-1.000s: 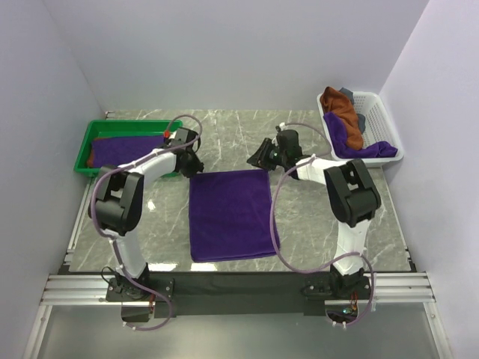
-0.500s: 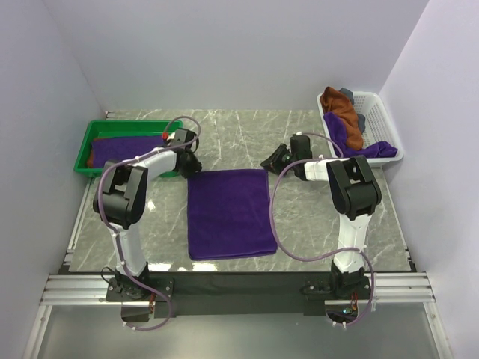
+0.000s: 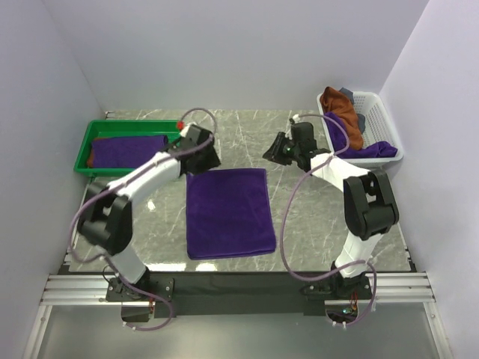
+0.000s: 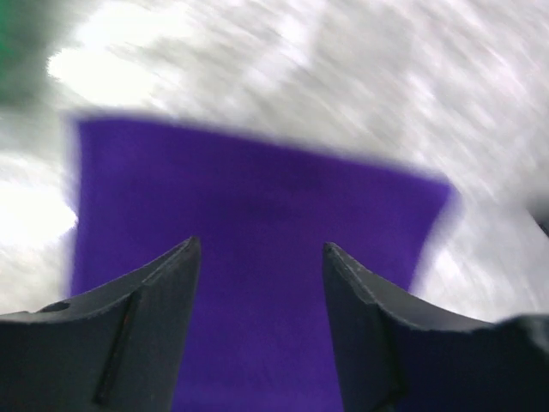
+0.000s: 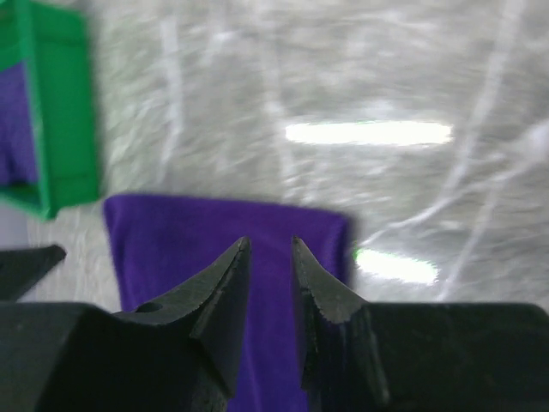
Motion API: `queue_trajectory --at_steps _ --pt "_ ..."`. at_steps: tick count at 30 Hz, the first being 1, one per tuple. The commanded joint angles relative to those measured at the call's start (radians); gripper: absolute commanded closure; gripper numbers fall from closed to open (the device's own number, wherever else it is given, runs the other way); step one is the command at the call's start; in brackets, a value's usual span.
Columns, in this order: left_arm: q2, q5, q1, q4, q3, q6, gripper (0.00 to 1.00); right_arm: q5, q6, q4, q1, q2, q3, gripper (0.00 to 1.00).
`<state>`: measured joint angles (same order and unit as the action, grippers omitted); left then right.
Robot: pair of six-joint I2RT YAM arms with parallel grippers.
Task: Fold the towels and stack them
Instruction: Fold the towel
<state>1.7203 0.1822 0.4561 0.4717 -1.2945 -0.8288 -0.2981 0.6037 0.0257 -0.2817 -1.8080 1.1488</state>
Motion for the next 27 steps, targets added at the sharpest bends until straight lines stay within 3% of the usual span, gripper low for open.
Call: queue_trajectory --at_steps 1,7,12,18,27 --pt "-0.141 0.033 0.131 0.07 0.093 -0.019 0.37 -0.019 -0.094 -0.052 -0.059 0.075 0.008 0.67" --pt "-0.269 0.002 0.326 0.104 0.329 -0.111 0.45 -0.033 -0.117 -0.035 -0.114 0.085 -0.012 0.67" --pt "-0.284 0.002 0.476 0.102 0.435 -0.176 0.46 -0.012 -0.099 -0.027 -0.123 0.003 0.048 0.67" --pt "-0.272 -0.015 0.55 0.105 0.521 -0.222 0.53 -0.018 -0.056 -0.036 -0.122 -0.135 0.13 0.67" --pt "-0.356 -0.056 0.585 0.131 0.59 -0.228 0.54 0.04 0.033 -0.082 -0.086 -0.241 0.131 0.68"
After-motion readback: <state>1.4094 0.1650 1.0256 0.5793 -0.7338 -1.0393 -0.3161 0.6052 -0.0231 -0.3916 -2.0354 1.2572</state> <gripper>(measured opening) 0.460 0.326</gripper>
